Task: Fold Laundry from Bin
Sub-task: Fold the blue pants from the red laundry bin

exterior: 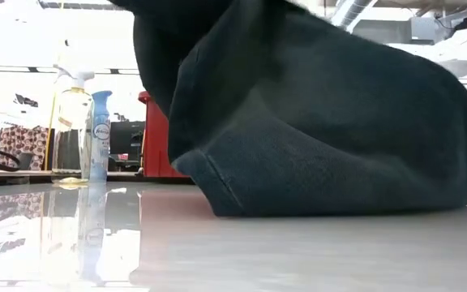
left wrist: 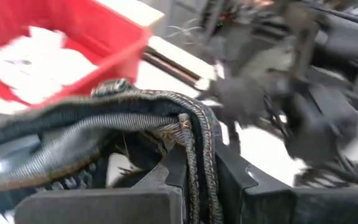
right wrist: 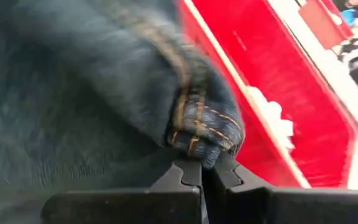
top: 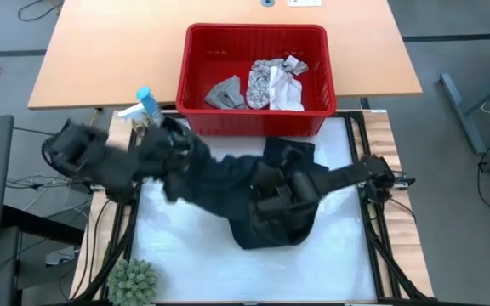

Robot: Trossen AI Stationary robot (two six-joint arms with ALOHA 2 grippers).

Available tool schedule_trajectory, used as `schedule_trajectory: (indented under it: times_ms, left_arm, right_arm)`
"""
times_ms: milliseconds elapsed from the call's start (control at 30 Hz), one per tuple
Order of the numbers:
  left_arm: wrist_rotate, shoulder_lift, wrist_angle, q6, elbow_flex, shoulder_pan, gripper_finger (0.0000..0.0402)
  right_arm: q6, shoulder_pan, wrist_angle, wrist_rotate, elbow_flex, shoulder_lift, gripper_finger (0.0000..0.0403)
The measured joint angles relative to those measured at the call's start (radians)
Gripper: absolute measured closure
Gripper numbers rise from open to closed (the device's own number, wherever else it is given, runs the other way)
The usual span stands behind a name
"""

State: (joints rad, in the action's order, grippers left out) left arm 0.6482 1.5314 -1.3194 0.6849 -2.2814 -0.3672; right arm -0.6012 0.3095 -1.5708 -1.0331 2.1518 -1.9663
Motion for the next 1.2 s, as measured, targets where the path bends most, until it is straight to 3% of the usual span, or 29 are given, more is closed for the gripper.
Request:
schedule_trajectory:
  times_ms: [167, 333, 433, 533, 600, 700, 867, 1033, 1200]
  left_arm:
    - [-0.211, 0.0, 0.073, -0.287, 0.0, 0.345, 0.0372]
    - [-0.569, 0.001, 0.294, -0.421, 0.0, 0.693, 0.0372]
    - [-0.771, 0.0, 0.35, -0.391, 0.0, 0.809, 0.0372]
    - [-0.909, -0.021, 0.263, -0.333, 0.0, 0.834, 0.0372]
    - [-0.954, -0.046, 0.169, -0.312, 0.0, 0.802, 0.0372]
    - [-0.938, -0.084, -0.02, -0.241, 0.0, 0.693, 0.0372]
    - [-0.722, -0.117, -0.255, -0.016, 0.002, 0.386, 0.0372]
    - [-0.6, -0.15, -0.192, 0.23, 0.099, 0.031, 0.0373]
    - [-0.564, -0.119, -0.135, 0.444, 0.249, -0.215, 0.0373]
  right_arm:
    - [0.222, -0.151, 0.001, -0.053, -0.076, 0.009, 0.0383]
    - [0.416, -0.312, 0.0, -0.183, -0.061, 0.063, 0.0383]
    - [0.449, -0.362, 0.013, -0.203, -0.027, 0.115, 0.0383]
    - [0.386, -0.341, 0.021, -0.17, -0.01, 0.179, 0.0383]
    - [0.321, -0.295, 0.031, -0.112, -0.009, 0.215, 0.0383]
    - [0.19, -0.197, 0.047, -0.007, -0.02, 0.232, 0.0383]
    - [-0.025, -0.01, 0.1, 0.13, -0.106, 0.171, 0.0383]
    - [-0.082, 0.141, 0.291, 0.157, -0.21, 0.004, 0.0383]
    - [-0.078, 0.217, 0.427, 0.237, -0.211, -0.141, 0.0384]
